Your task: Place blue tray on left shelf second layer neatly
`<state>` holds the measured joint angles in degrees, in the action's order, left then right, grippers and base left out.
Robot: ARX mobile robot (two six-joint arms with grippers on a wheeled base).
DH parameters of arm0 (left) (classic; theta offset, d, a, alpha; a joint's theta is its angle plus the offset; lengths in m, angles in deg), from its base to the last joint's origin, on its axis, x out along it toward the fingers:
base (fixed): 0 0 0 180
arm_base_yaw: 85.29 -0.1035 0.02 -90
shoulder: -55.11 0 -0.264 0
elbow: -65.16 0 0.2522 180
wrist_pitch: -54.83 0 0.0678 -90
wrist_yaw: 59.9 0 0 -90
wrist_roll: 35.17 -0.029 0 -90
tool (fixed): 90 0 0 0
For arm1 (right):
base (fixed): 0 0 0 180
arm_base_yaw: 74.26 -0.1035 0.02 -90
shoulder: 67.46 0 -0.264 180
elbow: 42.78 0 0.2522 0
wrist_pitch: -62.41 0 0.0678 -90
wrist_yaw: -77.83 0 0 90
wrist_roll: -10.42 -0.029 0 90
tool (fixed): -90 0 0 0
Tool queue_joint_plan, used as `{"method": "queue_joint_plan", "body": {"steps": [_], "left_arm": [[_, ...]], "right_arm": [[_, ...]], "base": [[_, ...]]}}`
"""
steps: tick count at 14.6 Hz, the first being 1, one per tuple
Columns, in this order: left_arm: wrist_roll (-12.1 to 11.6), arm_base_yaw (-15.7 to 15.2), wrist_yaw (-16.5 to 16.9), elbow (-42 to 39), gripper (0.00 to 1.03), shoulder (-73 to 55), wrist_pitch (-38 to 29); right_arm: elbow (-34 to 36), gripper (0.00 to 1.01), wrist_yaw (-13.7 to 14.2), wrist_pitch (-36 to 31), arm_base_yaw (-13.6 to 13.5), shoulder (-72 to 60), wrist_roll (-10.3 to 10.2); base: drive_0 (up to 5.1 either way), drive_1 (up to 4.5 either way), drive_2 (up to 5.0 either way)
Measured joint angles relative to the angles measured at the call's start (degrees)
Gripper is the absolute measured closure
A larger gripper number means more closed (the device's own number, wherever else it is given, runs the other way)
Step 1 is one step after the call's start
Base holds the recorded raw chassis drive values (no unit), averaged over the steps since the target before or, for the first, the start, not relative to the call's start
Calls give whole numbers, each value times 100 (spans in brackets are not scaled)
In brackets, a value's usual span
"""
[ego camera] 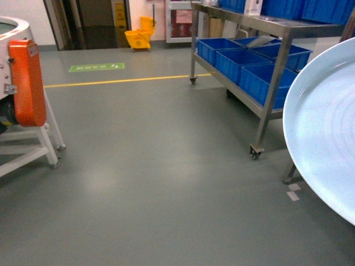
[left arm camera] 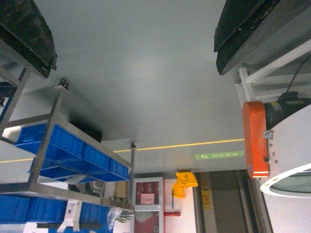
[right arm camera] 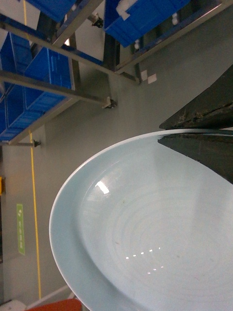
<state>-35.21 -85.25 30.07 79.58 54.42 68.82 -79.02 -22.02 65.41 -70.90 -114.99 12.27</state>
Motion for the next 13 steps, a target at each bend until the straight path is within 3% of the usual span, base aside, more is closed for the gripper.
{"method": "queue_joint_plan", "body": {"steps": [2, 13], "left_arm": [[0, 0, 2, 0, 5, 0, -2], [0, 0, 2, 0, 5, 0, -2]], "right_arm": [[0, 99, 0, 2, 2, 0, 0], [0, 99, 0, 2, 2, 0, 0]], "base": [[-160, 266, -586], [-159, -159, -159]]}}
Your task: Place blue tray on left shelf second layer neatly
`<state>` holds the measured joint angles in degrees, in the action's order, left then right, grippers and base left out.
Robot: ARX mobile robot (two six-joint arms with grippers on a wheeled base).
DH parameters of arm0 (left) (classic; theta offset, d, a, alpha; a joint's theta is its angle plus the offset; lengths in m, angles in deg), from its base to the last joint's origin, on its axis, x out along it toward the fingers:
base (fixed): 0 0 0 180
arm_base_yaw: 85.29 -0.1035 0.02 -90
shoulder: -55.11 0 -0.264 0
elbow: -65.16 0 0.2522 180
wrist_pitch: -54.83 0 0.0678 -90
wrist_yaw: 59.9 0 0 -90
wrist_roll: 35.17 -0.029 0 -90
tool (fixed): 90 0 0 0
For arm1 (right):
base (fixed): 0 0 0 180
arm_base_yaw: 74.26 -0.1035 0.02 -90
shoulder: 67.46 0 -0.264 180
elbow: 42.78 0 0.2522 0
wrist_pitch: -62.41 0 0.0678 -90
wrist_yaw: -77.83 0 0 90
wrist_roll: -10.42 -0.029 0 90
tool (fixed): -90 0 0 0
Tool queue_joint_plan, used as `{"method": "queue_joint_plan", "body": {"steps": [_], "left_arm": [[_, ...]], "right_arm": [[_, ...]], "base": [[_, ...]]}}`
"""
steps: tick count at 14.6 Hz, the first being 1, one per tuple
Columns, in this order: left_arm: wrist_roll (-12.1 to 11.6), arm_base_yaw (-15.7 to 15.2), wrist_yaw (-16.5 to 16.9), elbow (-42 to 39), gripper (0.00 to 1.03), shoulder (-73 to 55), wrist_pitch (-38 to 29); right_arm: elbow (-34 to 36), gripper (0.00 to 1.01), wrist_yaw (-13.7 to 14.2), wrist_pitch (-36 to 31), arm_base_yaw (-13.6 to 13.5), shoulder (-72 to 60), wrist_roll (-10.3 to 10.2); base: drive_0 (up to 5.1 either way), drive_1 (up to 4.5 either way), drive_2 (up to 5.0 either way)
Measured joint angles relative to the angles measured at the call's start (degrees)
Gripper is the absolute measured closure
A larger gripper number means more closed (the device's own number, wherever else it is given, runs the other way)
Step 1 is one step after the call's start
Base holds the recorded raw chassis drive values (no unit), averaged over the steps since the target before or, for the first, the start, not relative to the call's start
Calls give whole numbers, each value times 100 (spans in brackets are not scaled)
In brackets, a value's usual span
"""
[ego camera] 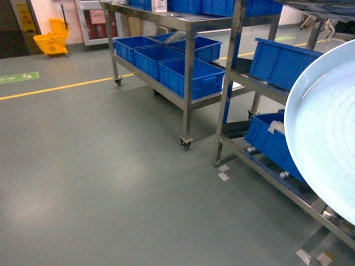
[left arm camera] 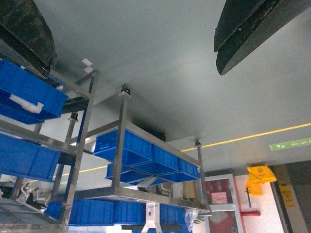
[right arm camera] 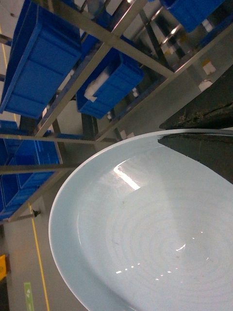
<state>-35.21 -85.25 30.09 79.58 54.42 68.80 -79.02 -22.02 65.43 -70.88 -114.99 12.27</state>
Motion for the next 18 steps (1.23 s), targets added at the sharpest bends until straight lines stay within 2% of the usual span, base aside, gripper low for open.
{"method": "queue_joint_plan", "body": {"steps": [7, 18], "left_arm": [[0, 0, -2, 0, 5, 0, 0], [0, -2, -4, 0, 5, 0, 0]], "right_arm": [[0, 99, 0, 0, 0, 0, 0], [0, 99, 0, 4, -2, 2, 0]], "base": [[-166, -136, -196], [-166, 244, -577]]}}
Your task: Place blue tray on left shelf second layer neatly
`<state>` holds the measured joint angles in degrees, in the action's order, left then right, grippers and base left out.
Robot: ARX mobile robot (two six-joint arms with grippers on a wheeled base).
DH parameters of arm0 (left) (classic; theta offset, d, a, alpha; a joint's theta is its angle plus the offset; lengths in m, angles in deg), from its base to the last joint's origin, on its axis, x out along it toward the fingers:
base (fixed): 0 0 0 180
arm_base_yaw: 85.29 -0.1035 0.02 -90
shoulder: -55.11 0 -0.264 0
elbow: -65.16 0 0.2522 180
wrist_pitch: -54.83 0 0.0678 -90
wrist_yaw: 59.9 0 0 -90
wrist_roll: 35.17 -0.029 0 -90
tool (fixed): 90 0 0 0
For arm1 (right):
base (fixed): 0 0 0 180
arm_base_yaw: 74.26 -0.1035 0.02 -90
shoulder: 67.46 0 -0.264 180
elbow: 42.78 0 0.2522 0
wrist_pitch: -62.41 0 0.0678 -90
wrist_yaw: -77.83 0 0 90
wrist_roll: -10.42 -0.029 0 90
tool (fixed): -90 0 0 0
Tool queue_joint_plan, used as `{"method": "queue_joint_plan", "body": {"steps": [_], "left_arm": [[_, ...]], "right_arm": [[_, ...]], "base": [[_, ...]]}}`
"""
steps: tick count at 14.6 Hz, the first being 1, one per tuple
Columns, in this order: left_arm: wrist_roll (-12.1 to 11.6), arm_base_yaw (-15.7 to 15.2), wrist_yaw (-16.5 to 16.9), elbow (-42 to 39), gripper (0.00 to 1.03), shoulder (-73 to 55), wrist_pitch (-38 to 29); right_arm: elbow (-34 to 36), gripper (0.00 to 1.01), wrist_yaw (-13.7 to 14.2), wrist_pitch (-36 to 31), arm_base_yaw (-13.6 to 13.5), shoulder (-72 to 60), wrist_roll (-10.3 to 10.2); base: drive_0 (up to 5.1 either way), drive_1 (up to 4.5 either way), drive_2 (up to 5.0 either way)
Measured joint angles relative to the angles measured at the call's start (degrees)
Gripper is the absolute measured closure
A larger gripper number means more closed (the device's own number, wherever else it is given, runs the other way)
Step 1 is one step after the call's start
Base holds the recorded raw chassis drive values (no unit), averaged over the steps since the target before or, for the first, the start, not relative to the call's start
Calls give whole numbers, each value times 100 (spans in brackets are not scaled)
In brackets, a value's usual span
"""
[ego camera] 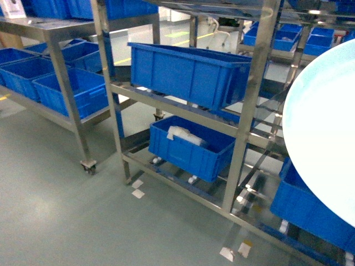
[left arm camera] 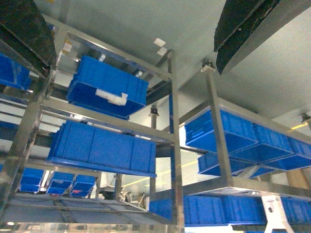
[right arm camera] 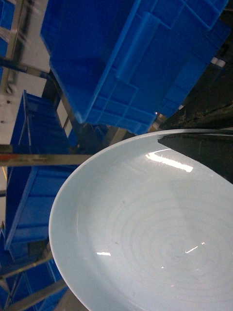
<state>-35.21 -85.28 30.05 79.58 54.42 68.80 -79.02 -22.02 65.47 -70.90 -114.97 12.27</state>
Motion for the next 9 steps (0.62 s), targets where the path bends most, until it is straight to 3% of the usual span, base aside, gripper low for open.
{"method": "queue_joint_plan", "body": {"steps": [9], "left_arm": [[0, 2, 2, 0, 5, 0, -2]], "right_arm": [[0, 99, 0, -2, 2, 0, 0]], "base": [[-157, -157, -157]]}}
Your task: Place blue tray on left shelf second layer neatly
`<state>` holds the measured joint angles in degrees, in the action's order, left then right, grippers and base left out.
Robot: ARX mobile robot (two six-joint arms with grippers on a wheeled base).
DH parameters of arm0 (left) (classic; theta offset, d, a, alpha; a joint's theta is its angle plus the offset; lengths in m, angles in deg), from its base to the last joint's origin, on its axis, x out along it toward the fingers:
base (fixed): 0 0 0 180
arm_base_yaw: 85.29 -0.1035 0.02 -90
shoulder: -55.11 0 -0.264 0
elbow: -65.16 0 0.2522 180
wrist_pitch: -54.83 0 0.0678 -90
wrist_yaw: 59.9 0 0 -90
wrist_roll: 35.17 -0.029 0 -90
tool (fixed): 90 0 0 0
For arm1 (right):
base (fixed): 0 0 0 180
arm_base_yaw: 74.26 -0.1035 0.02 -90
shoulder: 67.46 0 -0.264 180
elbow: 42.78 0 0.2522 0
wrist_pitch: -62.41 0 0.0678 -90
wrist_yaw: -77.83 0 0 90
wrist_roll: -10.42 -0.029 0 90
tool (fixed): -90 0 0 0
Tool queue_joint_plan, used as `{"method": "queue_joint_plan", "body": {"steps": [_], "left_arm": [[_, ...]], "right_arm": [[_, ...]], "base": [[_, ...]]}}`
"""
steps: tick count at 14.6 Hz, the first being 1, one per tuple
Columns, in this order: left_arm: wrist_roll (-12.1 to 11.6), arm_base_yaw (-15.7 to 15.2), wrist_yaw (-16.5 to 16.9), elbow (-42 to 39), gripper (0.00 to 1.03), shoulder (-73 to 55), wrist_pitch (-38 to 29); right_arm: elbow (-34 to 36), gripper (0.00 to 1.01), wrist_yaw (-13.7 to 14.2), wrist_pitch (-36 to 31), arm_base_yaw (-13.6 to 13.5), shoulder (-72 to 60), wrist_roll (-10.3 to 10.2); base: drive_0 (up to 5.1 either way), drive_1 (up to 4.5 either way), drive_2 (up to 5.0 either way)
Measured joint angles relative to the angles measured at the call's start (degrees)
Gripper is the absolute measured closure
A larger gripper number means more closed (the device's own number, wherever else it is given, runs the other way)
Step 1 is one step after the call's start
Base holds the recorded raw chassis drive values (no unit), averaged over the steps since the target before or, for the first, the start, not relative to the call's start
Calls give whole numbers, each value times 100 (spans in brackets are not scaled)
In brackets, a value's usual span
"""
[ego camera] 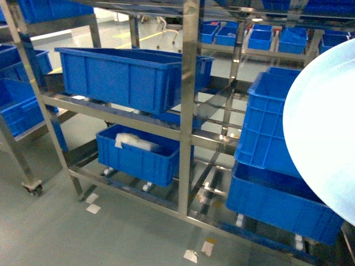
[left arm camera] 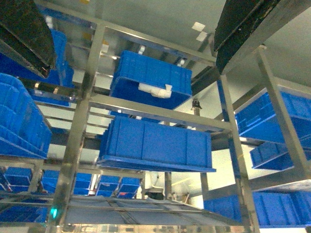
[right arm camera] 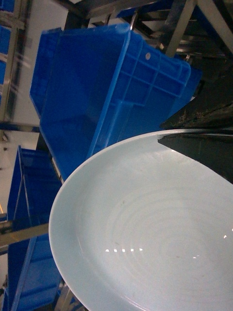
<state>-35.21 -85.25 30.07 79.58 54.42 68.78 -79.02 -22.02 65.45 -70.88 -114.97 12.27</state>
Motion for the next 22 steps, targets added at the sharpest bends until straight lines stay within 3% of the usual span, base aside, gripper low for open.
{"method": "queue_joint_plan", "body": {"steps": [6, 15, 22], "left_arm": [[0, 0, 0, 0, 5, 0, 2], [0, 0, 0, 0, 5, 0, 11], [0, 11, 9, 0, 5, 0, 7]], "right_arm": [[0, 99, 0, 0, 0, 0, 0], [0, 99, 2, -2, 0, -2, 11], [0, 99, 22, -2, 7, 0, 15]], "base": [[-156, -117, -196], [13, 416, -390], [-122, -122, -122]]}}
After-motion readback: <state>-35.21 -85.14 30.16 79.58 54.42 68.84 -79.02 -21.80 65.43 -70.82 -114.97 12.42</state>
